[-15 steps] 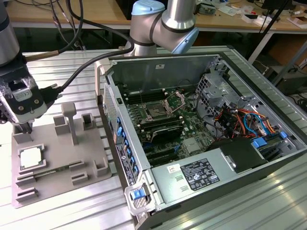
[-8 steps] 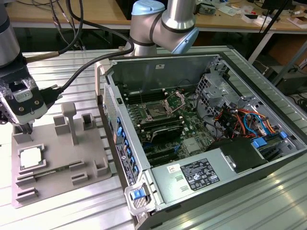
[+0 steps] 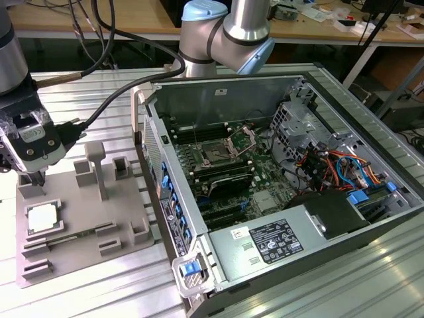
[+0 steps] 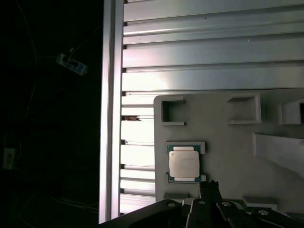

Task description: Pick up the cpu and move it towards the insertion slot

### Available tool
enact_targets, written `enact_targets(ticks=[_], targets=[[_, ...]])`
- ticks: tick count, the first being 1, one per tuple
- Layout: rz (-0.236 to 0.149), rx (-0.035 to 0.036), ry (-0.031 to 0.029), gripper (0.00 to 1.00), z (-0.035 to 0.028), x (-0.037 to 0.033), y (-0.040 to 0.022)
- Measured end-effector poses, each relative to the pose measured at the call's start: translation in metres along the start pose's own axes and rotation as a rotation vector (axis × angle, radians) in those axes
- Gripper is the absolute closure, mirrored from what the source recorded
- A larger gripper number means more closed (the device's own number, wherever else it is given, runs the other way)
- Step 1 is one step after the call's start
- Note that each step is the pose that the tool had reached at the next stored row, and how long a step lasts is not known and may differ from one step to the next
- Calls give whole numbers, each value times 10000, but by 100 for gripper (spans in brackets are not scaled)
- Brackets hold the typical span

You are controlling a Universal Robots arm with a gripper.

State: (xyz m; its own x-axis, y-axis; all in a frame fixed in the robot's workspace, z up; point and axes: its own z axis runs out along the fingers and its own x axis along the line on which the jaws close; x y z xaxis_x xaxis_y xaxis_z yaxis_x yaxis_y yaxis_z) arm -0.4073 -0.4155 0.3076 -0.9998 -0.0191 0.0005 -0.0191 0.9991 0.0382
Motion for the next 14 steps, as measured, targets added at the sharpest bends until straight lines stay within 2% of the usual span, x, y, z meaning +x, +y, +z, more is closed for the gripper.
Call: enact_targets(ticks=[14], targets=[[0,0,-1,89,67,23,-2]])
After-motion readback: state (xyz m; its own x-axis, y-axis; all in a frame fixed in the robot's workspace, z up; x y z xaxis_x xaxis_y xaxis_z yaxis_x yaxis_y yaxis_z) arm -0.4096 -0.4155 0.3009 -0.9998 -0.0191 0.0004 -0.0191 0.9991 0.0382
